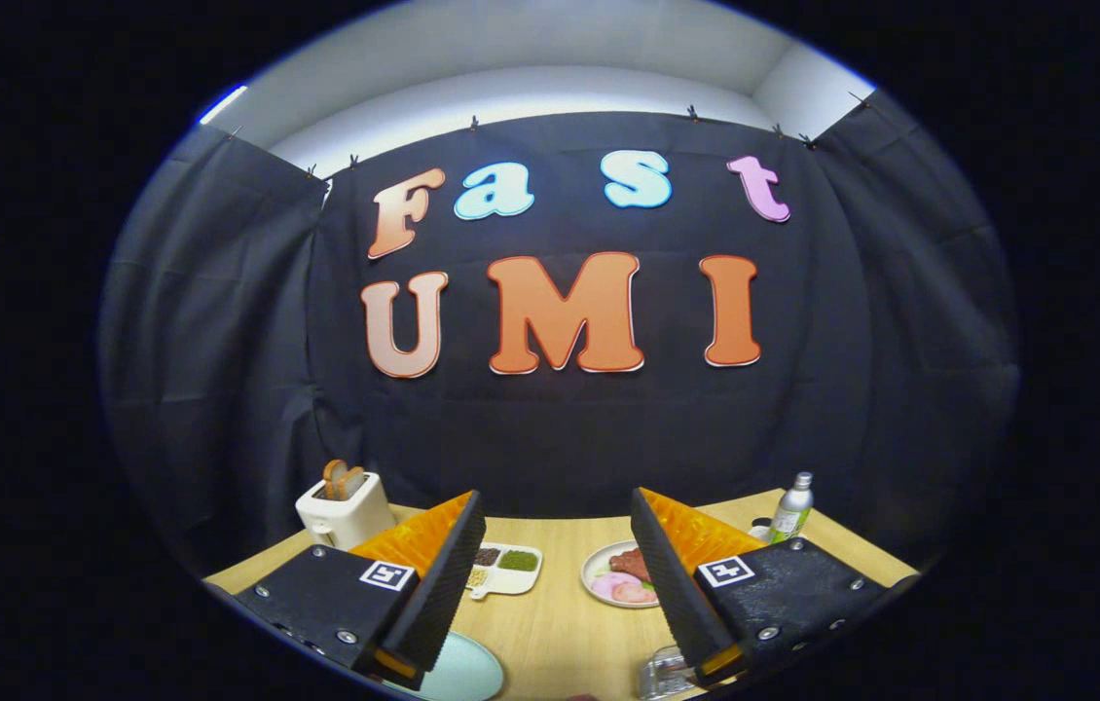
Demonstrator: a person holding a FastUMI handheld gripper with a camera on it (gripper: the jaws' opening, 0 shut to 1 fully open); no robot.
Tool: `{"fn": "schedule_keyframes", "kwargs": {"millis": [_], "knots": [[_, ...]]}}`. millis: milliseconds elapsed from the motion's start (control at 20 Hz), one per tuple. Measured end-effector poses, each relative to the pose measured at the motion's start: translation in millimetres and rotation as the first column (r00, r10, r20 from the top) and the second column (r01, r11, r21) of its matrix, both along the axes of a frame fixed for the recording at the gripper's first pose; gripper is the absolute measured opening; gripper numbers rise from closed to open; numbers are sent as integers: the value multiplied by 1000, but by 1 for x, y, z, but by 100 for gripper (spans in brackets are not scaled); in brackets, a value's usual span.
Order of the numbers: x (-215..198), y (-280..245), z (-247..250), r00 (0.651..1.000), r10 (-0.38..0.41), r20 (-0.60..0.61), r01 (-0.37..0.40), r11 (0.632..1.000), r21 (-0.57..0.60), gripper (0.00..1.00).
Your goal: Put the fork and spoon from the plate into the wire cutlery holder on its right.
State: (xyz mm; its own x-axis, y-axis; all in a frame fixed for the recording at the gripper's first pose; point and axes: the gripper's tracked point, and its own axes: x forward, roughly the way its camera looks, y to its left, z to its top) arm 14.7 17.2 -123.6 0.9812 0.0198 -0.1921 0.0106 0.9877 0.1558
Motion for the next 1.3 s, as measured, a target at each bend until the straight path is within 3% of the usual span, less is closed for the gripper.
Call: {"fn": "schedule_keyframes", "kwargs": {"millis": [350, 500, 650, 750, 950, 1300], "knots": [[7, 90, -36, 979, 159, -130, -155, 987, 43, 97], [3, 132, -58, 949, 244, -200, -234, 969, 75, 97], [-6, 169, -94, 891, 321, -322, -297, 947, 121, 97], [-21, 190, -127, 836, 357, -416, -327, 934, 144, 97], [-48, 215, -182, 669, 397, -628, -355, 913, 198, 97], [-73, 238, -246, 434, 382, -816, -365, 903, 228, 86]]}}
